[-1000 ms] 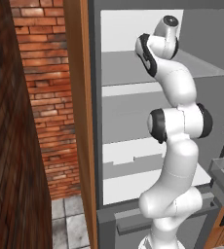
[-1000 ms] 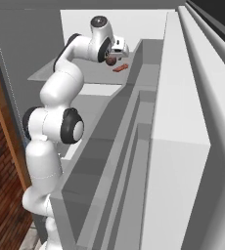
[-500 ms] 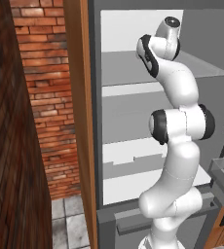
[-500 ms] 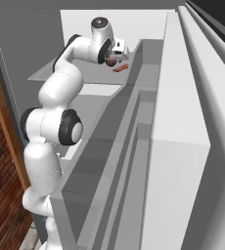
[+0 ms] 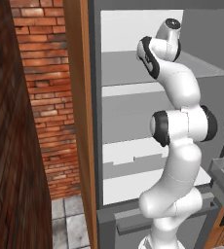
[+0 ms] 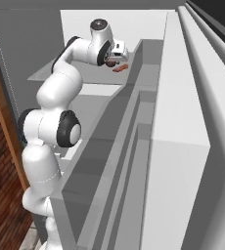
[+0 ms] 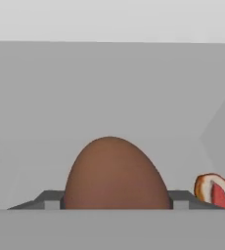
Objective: Pick the egg and butter from the fridge and place them by the bowl for mixing.
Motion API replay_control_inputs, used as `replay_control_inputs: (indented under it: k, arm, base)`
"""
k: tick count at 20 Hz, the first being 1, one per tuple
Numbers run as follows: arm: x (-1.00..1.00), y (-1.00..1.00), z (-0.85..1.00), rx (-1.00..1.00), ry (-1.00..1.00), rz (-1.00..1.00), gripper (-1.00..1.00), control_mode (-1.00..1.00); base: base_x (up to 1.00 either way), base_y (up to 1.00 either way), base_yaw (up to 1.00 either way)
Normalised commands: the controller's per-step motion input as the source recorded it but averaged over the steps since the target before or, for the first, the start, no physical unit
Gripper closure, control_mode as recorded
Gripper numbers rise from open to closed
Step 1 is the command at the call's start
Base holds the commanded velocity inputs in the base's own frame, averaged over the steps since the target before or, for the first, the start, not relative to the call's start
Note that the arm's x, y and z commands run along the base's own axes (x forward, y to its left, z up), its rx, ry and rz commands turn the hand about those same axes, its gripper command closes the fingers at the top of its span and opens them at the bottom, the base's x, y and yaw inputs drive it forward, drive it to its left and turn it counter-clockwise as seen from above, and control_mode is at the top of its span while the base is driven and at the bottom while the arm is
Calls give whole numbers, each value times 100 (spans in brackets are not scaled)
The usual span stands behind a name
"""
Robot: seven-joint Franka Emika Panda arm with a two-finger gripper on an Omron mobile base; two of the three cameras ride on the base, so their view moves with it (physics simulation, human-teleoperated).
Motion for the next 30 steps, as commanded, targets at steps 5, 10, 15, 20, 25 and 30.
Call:
replay_control_inputs:
  k: [5,10,15,20,25,30]
  arm:
    - [-36,2,-37,0,-6,2,100,-100]
    - [-81,22,-21,0,-20,2,100,-100]
    - [-85,31,-20,0,-23,0,100,-100]
    - [-76,16,0,1,2,0,100,-100]
    - [-90,9,0,0,1,0,100,-100]
    - [-94,9,0,0,0,0,100,-100]
  base:
    - [0,0,0]
    - [0,0,0]
    - [0,0,0]
    - [0,0,0]
    - [0,0,0]
    - [0,0,0]
